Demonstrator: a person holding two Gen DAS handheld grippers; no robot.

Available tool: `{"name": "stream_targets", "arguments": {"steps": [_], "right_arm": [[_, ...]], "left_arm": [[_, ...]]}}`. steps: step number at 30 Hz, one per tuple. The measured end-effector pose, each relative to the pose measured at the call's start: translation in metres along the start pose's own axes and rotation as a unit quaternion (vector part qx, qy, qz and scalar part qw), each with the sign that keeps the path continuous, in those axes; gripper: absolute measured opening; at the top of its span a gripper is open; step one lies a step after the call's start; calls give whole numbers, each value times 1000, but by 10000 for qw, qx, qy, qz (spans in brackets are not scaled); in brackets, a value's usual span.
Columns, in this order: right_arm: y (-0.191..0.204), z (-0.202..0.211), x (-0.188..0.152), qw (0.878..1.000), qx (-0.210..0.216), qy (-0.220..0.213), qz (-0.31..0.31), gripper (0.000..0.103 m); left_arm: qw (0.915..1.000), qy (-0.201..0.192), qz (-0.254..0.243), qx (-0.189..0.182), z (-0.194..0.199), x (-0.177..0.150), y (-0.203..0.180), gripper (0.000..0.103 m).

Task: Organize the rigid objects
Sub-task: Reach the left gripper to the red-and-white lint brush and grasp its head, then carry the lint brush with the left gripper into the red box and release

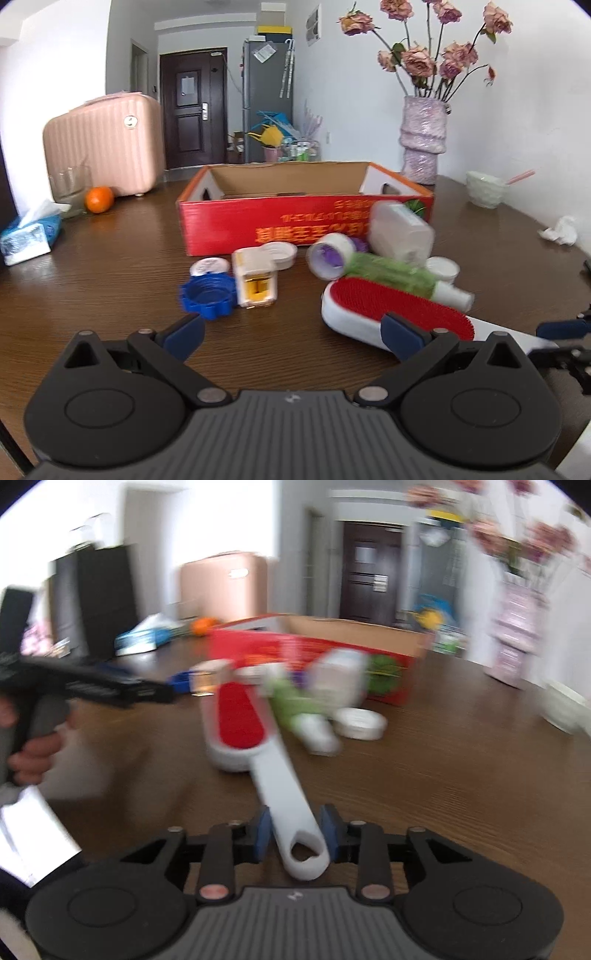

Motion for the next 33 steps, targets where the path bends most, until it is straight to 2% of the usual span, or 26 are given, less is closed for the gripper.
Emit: {"name": "stream_targets", "arguments": {"steps": [3, 7, 9, 12, 14, 18, 21, 24, 25, 29, 33], "right_arm": [[-13, 3, -1, 9992, -297, -159, -201, 35], [-27, -4, 2, 9952, -888, -307, -265, 35], [-34, -1, 2, 9933, -992, -387, -458, 35], [-46, 10, 3, 9909, -914, -611, -778, 35], [-58, 12, 4, 9879, -886, -631, -1109, 34], [-86, 5, 10, 9808, -657, -588, -1738, 30], [-92, -6, 15, 9795, -476, -465, -1899, 25], [-95, -23, 17, 9797, -545, -164, -1922, 21], [-97, -25, 17, 9795, -585, -113, -1927, 21], [-101, -28, 17, 9777, -548, -149, -2024, 21], [-105, -33, 17, 9764, -477, -134, -2101, 21]], "left_arm": [[9997, 9, 56, -218, -1, 3, -11, 103], [9997, -50, -62, -228, -6, 11, -23, 103], [9995, -50, 22, -307, -10, 16, -24, 103], [9987, 207, 168, -435, -22, 22, -26, 97], [9975, 444, 292, -467, -31, 20, -26, 85], [9917, 907, 661, -631, -47, 13, -20, 69], [9883, 960, 872, -802, -49, 11, -15, 62], [9859, 875, 966, -1047, -48, 12, -13, 54], [9859, 848, 930, -1105, -47, 12, -14, 49], [9850, 857, 960, -1153, -48, 12, -15, 49], [9800, 982, 1213, -1235, -50, 12, -10, 49]]}}
Point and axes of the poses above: each gripper's, at about its wrist camera, not at the fingertips, and z roughly against the way its jaws point, y to its left, x to its top, the point moved 1 cm from there along -z, roughly the way its jaws point, and after that the axes turned 5 degrees about x, right-handed, at the moved point
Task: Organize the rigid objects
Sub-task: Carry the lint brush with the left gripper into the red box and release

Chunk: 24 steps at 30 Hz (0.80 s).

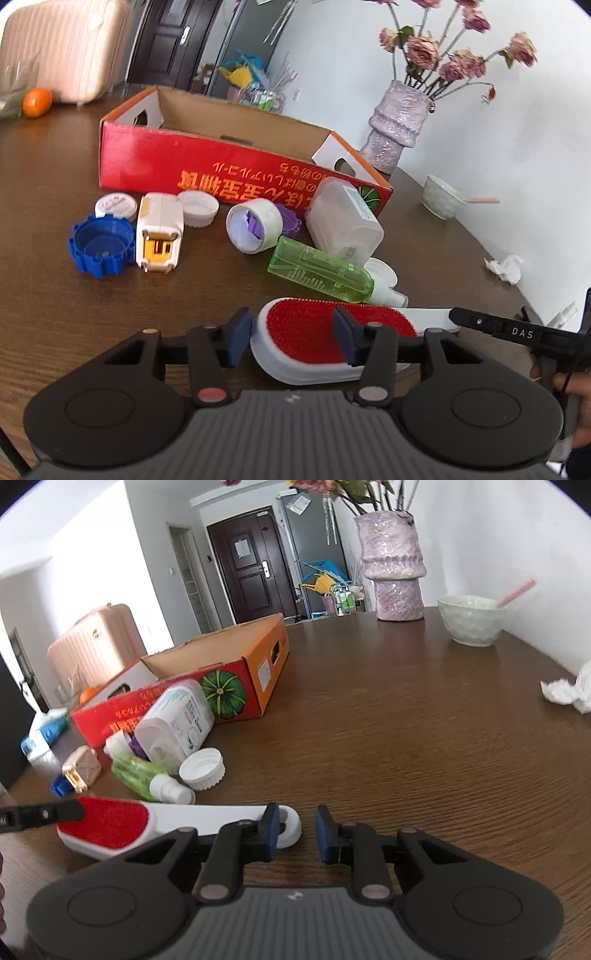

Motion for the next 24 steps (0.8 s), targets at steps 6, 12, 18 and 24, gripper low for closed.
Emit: {"name": "stream_targets", "arguments": {"steps": [6, 12, 18, 24], "right_arm": [[-6, -1, -2, 9984, 281, -7, -491, 13], [21, 30, -22, 9980, 354, -251, -461, 12], [46, 44, -22, 9957, 380, -632, -562, 12], [65, 30, 16, 9937, 244, -1003, -428, 12]], "left_arm": [[9997, -145, 181, 80, 18, -9, 2, 41], [9979, -478, 431, -26, 56, -20, 20, 35], [9933, -978, 613, 27, 80, -3, 26, 34], [9836, -1529, 937, -178, 71, 62, 36, 34]]}}
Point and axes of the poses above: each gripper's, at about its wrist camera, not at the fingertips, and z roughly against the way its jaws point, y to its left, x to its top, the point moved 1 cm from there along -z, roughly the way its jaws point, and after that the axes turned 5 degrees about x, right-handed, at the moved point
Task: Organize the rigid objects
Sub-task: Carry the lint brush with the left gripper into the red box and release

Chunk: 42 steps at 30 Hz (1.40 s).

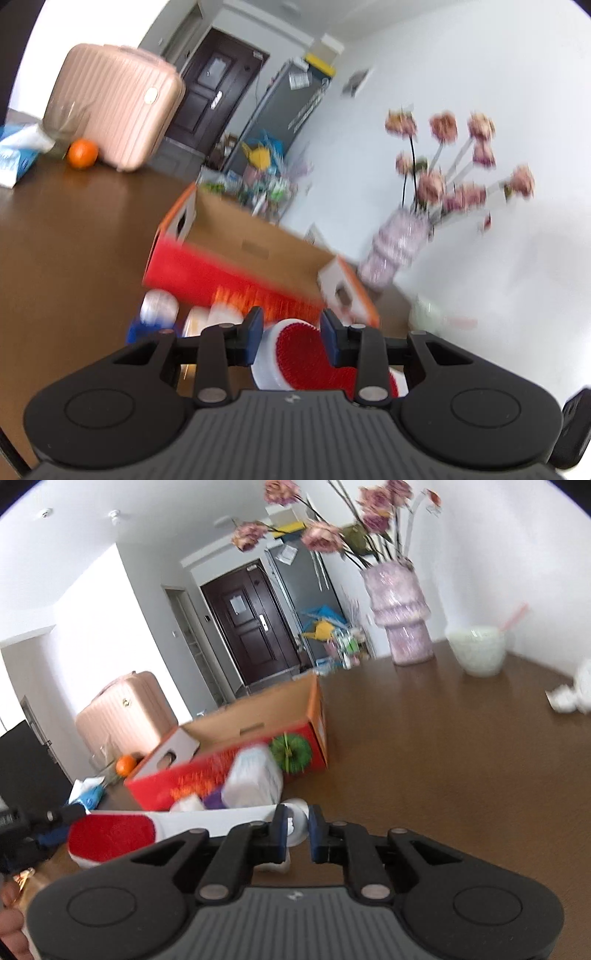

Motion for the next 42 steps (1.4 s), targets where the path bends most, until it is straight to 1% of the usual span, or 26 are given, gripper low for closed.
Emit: {"name": "stream_targets", "arguments": {"steps": [3, 6, 8, 9, 11, 13, 14, 15, 18, 20, 22, 24, 25, 26, 28, 30, 31, 33, 34, 36, 38, 39, 40, 42], "right_arm": [[9, -27, 36, 9998, 12, -183, 53, 12], [17, -66, 80, 9991, 56, -355, 240, 12], [20, -100, 109, 9988, 23, -329, 352, 12], [20, -119, 123, 9988, -2, -340, 361, 12], [21, -160, 148, 9986, -102, -239, 457, 12], [18, -198, 165, 9988, -163, -51, 459, 12], [17, -220, 172, 9983, -205, 113, 534, 12], [16, -236, 175, 9979, -266, 183, 557, 12], [15, -283, 182, 9946, -482, 487, 780, 12], [16, -308, 178, 9901, -661, 735, 993, 12], [17, -327, 172, 9859, -778, 957, 1128, 12], [22, -339, 165, 9820, -748, 1089, 1348, 14], [25, -342, 160, 9804, -764, 1077, 1463, 19], [28, -345, 155, 9776, -821, 1125, 1576, 23], [33, -346, 150, 9747, -826, 1170, 1714, 24], [39, -339, 149, 9742, -861, 977, 1841, 31], [42, -336, 150, 9728, -905, 935, 1915, 38], [47, -327, 154, 9726, -909, 892, 1945, 39], [47, -322, 159, 9734, -884, 869, 1925, 39], [48, -307, 168, 9759, -849, 793, 1850, 40], [50, -284, 179, 9779, -815, 687, 1797, 47], [51, -272, 182, 9787, -797, 634, 1785, 50], [50, -261, 186, 9792, -777, 591, 1781, 54], [51, -233, 190, 9792, -750, 519, 1811, 57]], "left_arm": [[9999, -99, -117, 39, -33, 45, -7, 34], [9999, -137, 37, 65, -77, 91, -7, 34], [9998, -122, 3, 144, -110, 114, -6, 34], [9998, -62, 74, 198, -130, 126, -1, 34], [9994, 69, 147, 296, -164, 140, 8, 34], [9984, 234, 257, 442, -200, 149, 22, 34], [9978, 345, 271, 493, -216, 150, 28, 34], [9967, 475, 280, 602, -235, 151, 33, 34], [9940, 691, 195, 826, -269, 150, 43, 34], [9924, 809, 127, 919, -282, 148, 49, 34], [9897, 960, -43, 1065, -291, 142, 55, 35], [9847, 1192, -322, 1231, -300, 132, 58, 35], [9827, 1217, -418, 1335, -301, 130, 60, 35], [9817, 1232, -411, 1392, -302, 128, 62, 37], [9833, 1218, -324, 1315, -300, 130, 63, 42], [9840, 1061, -410, 1368, -293, 136, 59, 46], [9841, 1029, -443, 1377, -288, 139, 57, 48], [9843, 1009, -497, 1357, -277, 146, 55, 49], [9844, 979, -548, 1358, -269, 148, 53, 51], [9834, 898, -696, 1411, -252, 155, 49, 57], [9820, 839, -890, 1438, -229, 159, 43, 63], [9811, 835, -991, 1436, -220, 161, 40, 64], [9793, 824, -1136, 1457, -207, 162, 36, 67], [9752, 781, -1419, 1506, -180, 161, 28, 72]]}}
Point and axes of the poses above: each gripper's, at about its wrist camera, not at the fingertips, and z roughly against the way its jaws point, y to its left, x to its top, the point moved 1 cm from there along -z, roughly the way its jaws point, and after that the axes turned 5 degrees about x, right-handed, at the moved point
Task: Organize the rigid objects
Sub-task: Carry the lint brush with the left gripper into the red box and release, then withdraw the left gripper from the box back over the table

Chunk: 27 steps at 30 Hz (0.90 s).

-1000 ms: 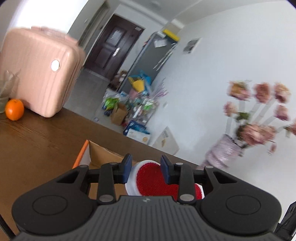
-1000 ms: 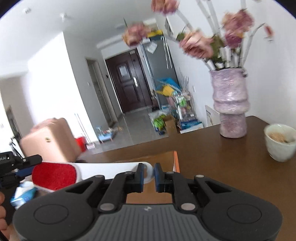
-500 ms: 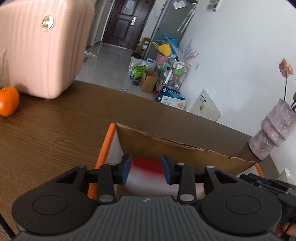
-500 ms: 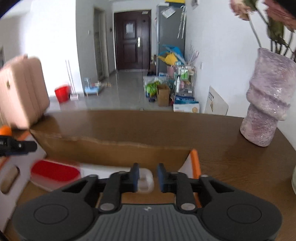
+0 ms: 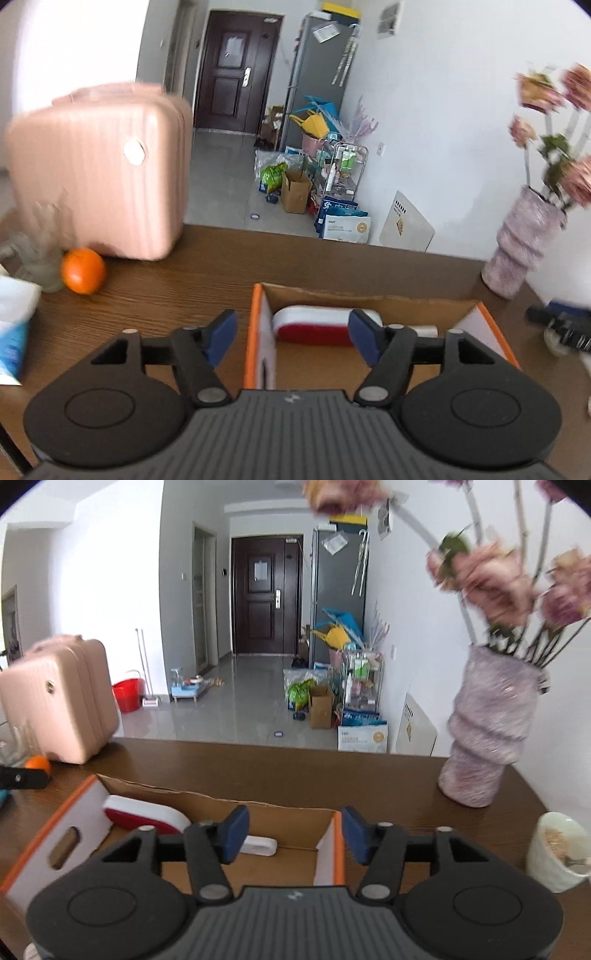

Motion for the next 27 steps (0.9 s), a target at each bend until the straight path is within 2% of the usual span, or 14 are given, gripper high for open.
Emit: {"name": "stream_targets", "arguments": {"steps": [2, 6, 11, 14, 18, 21, 25, 27], "right_arm": [[-3, 25, 0, 10000, -36, -20, 62, 60], [0, 77, -12, 9999, -7, -60, 151, 67], [15, 132, -29, 9994, 178, -176, 256, 78], [27, 159, -41, 9984, 320, -306, 341, 80], [43, 197, -65, 9965, 431, -548, 468, 82], [54, 226, -92, 9943, 561, -699, 573, 83], [67, 259, -129, 9916, 727, -886, 598, 91], [72, 270, -145, 9912, 725, -967, 538, 91]], "left_arm": [[9998, -61, -205, 20, 26, -6, 1, 79], [9980, -237, -587, 17, 80, -24, 2, 85], [9973, -350, -648, 7, 131, -43, 0, 89], [9969, -453, -644, 18, 157, -55, 0, 92], [9939, -802, -745, 95, 198, -89, 3, 96], [9901, -1074, -790, 450, 225, -123, 5, 97], [9873, -1383, -627, 455, 259, -167, 11, 99], [9862, -1501, -518, 468, 274, -187, 15, 100]]}}
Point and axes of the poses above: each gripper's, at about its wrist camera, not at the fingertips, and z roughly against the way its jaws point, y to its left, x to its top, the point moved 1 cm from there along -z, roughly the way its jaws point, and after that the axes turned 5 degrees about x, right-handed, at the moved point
